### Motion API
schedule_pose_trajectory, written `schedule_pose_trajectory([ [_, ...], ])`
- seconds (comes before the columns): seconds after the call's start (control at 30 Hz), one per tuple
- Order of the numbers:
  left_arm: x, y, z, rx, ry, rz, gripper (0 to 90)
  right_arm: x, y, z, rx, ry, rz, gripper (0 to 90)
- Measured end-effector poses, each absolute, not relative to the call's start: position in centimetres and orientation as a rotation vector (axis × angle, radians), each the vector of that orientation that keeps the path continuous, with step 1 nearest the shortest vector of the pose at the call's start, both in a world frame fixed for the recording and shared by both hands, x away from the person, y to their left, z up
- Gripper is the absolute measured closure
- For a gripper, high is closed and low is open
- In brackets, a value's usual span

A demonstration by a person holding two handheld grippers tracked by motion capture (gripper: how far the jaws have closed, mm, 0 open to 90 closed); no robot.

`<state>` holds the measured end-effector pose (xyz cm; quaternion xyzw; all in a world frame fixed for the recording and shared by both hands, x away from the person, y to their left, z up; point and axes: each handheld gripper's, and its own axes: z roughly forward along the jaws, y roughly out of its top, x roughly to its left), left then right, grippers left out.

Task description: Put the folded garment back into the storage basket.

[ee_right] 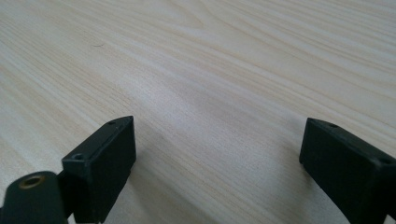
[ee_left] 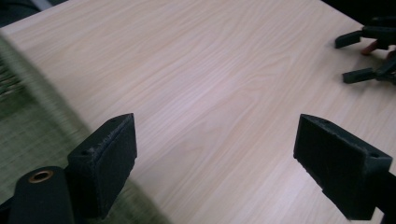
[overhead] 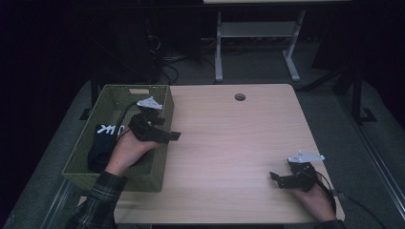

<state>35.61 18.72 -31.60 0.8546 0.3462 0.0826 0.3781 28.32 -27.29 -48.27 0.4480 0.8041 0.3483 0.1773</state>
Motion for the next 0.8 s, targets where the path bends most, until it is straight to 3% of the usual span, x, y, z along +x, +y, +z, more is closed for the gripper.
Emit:
schedule_pose_trajectory([
  [0.8, 32.9, 9.1, -38.9, 2.279, 0.742, 0.210, 13.2, 28.3, -27.3, -48.3, 1.268, 2.277, 0.986, 10.3],
])
